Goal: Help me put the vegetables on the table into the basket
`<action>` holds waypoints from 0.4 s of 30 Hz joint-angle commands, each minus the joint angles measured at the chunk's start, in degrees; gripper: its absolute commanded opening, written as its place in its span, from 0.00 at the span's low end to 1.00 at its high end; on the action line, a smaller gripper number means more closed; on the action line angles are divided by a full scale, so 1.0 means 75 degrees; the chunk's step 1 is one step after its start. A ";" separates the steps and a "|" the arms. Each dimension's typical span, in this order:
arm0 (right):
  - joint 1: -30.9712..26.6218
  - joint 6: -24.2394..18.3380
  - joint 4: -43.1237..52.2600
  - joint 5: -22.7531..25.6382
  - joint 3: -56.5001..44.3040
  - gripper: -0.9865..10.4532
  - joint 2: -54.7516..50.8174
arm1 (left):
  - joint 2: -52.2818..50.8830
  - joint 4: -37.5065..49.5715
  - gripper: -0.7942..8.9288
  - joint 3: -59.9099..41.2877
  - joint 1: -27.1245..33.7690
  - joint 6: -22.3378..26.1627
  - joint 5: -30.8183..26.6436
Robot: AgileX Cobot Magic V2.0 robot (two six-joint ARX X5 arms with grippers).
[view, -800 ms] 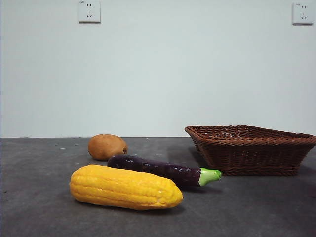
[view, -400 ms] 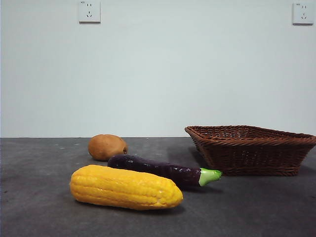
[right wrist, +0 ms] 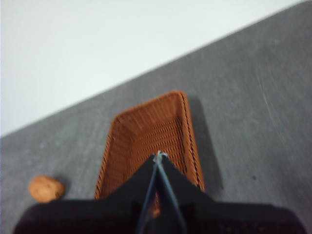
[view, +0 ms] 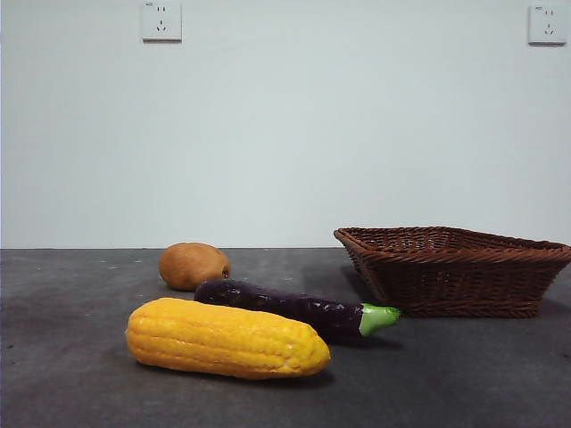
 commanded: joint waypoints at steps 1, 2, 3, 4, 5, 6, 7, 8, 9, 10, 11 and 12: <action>-0.0003 -0.0169 -0.0481 -0.0015 0.0411 0.09 0.0420 | 0.0440 -0.0152 0.08 0.0137 -0.0015 -0.0385 0.0557; -0.0003 -0.0163 -0.0638 -0.0015 0.0551 0.09 0.0583 | 0.0635 -0.0227 0.08 0.0189 -0.0015 -0.0557 0.0833; -0.0003 -0.0154 -0.0737 -0.0015 0.0644 0.09 0.0708 | 0.0801 -0.0268 0.08 0.0219 -0.0015 -0.0685 0.1087; -0.0003 -0.0134 -0.0889 -0.0015 0.0740 0.09 0.0848 | 0.0982 -0.0321 0.08 0.0242 -0.0015 -0.0749 0.1428; -0.0003 -0.0125 -0.1055 -0.0017 0.0816 0.09 0.0976 | 0.1151 -0.0364 0.08 0.0242 -0.0015 -0.0769 0.1778; -0.0003 -0.0125 -0.1128 -0.0029 0.0851 0.09 0.1072 | 0.1300 -0.0428 0.08 0.0242 -0.0015 -0.0775 0.2060; -0.0003 -0.0122 -0.1174 -0.0079 0.0877 0.09 0.1180 | 0.1445 -0.0519 0.08 0.0242 -0.0015 -0.0781 0.2349; -0.0003 -0.0119 -0.1204 -0.0166 0.0889 0.09 0.1279 | 0.1582 -0.0627 0.08 0.0242 -0.0015 -0.0778 0.2605; -0.0003 -0.0122 -0.1230 -0.0294 0.0889 0.09 0.1361 | 0.1693 -0.0734 0.08 0.0242 -0.0017 -0.0778 0.2795; -0.0003 -0.0125 -0.1282 -0.0530 0.0889 0.09 0.1492 | 0.1810 -0.0860 0.08 0.0242 -0.0015 -0.0778 0.2993; -0.0003 -0.0137 -0.1314 -0.0825 0.0892 0.09 0.1676 | 0.1909 -0.0973 0.08 0.0242 -0.0015 -0.0772 0.3139; -0.0003 -0.0143 -0.1349 -0.1113 0.0892 0.09 0.1853 | 0.1990 -0.1035 0.08 0.0242 -0.0015 -0.0755 0.3229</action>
